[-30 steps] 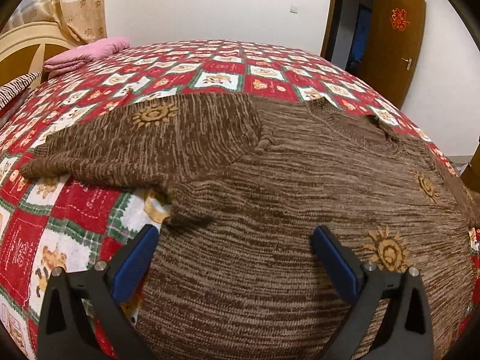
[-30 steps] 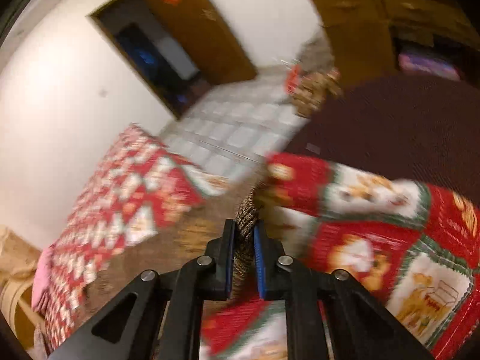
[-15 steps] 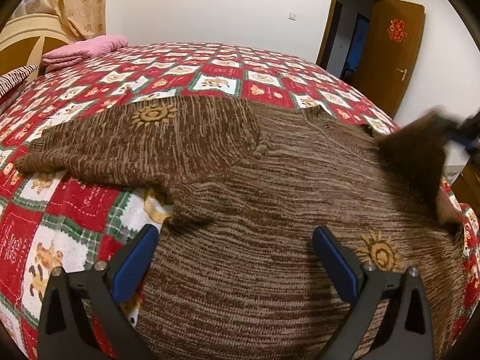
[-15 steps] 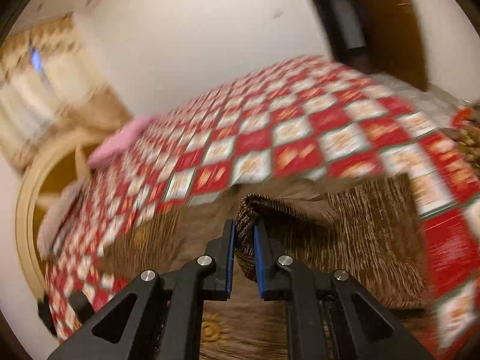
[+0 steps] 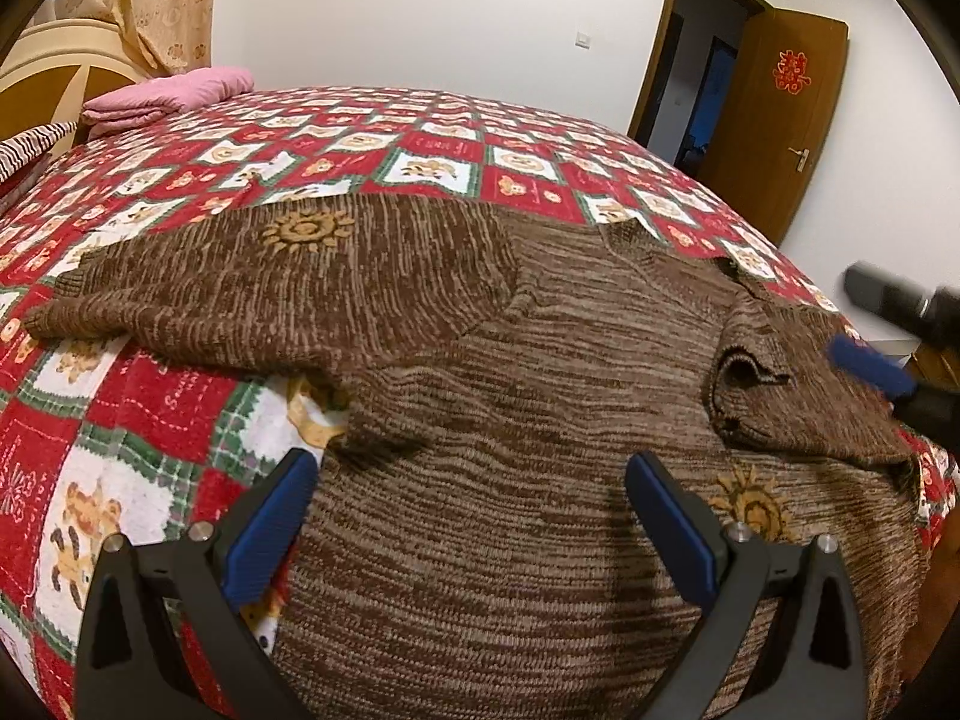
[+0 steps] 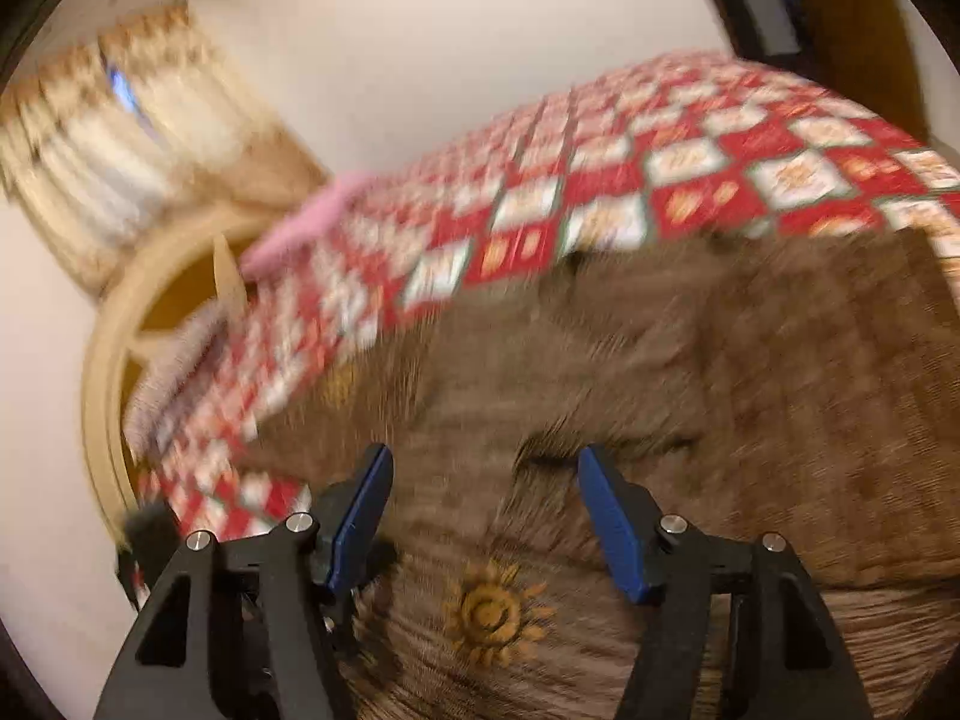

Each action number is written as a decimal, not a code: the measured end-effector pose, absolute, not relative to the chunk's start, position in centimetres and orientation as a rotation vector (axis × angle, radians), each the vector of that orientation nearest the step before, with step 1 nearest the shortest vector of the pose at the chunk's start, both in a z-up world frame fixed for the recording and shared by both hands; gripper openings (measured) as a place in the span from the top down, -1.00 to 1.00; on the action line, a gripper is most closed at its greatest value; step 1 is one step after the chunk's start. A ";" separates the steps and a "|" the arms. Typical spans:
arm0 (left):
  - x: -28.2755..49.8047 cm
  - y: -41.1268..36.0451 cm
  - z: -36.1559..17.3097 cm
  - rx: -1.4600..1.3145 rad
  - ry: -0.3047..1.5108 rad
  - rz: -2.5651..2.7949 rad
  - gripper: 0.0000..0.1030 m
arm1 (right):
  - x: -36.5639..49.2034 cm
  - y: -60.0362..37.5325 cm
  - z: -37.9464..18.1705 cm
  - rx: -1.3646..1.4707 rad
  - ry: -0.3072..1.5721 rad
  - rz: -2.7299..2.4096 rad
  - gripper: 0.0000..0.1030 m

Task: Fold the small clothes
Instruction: 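Fold the held sleeve across the sweater body and release with the right gripper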

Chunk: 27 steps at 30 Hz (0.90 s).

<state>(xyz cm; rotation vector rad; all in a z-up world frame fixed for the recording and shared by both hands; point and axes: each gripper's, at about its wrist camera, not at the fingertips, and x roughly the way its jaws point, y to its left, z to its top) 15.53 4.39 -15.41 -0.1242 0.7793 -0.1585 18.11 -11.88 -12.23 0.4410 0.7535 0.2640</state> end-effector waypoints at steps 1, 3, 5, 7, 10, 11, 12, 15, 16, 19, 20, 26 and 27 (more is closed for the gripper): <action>15.5 4.4 -15.4 -0.121 0.779 -0.157 -1.00 | 17.8 -13.5 -11.8 0.461 0.727 0.186 -0.27; 15.5 4.3 -15.4 -0.116 0.779 -0.153 -1.00 | 18.2 -15.1 -11.8 0.437 0.749 0.084 -0.17; 15.5 4.3 -15.5 -0.113 0.779 -0.151 -1.00 | 19.1 -15.8 -12.3 0.419 0.777 0.058 0.04; 15.5 4.3 -15.5 -0.114 0.777 -0.151 -1.00 | 20.4 -15.6 -13.5 0.398 0.827 0.042 0.11; 15.5 4.3 -15.5 -0.116 0.777 -0.152 -1.00 | 22.2 -14.4 -15.2 0.382 0.885 0.035 0.22; 15.5 4.3 -15.4 -0.118 0.776 -0.154 -1.00 | 22.9 -13.8 -15.9 0.377 0.910 0.030 0.22; 15.5 4.3 -15.4 -0.120 0.775 -0.155 -1.00 | 23.6 -13.2 -16.2 0.379 0.919 0.025 0.22; 15.4 4.3 -15.4 -0.122 0.773 -0.156 -1.00 | 25.3 -12.0 -16.0 0.442 0.904 0.109 0.22; 15.4 4.3 -15.4 -0.123 0.773 -0.156 -1.00 | 26.1 -11.7 -16.1 0.544 0.888 0.235 0.22; 15.4 4.4 -15.4 -0.129 0.771 -0.158 -1.00 | 26.2 -10.6 -15.0 0.612 0.845 0.343 0.22; 15.4 4.4 -15.4 -0.131 0.771 -0.160 -1.00 | 25.9 -10.4 -14.4 0.570 0.834 0.329 0.22; 15.5 4.4 -15.5 -0.132 0.770 -0.159 -1.00 | 21.7 -14.1 -12.6 0.288 0.845 0.043 0.22; 15.5 4.3 -15.5 -0.130 0.770 -0.158 -1.00 | 20.7 -15.3 -12.6 0.243 0.846 -0.016 0.22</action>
